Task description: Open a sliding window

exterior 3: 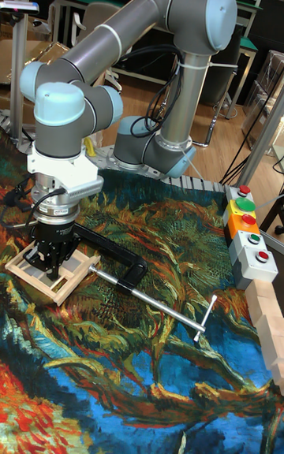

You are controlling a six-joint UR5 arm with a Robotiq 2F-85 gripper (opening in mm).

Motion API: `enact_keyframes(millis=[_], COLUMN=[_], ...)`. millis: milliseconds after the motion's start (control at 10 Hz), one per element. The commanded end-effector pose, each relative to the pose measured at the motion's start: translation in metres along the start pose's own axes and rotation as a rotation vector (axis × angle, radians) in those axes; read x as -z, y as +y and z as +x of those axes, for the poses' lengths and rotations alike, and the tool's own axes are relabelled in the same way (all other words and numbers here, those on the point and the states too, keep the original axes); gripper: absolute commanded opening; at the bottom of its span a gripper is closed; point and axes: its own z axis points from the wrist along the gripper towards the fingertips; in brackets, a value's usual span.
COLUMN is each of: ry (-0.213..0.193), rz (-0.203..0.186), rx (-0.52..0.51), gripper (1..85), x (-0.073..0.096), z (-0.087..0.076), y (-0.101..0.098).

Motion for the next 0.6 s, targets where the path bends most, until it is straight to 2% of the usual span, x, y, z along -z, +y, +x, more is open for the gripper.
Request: enact_keyframes(millis=[0,500], ry=[-0.001,0.01], rz=[0.001,0.001], rx=[-0.005,0.005], gripper=[1.3,1.3], x=[0.0021,0.0032], z=[0.003,0.0104], y=[-0.0011,-0.0003])
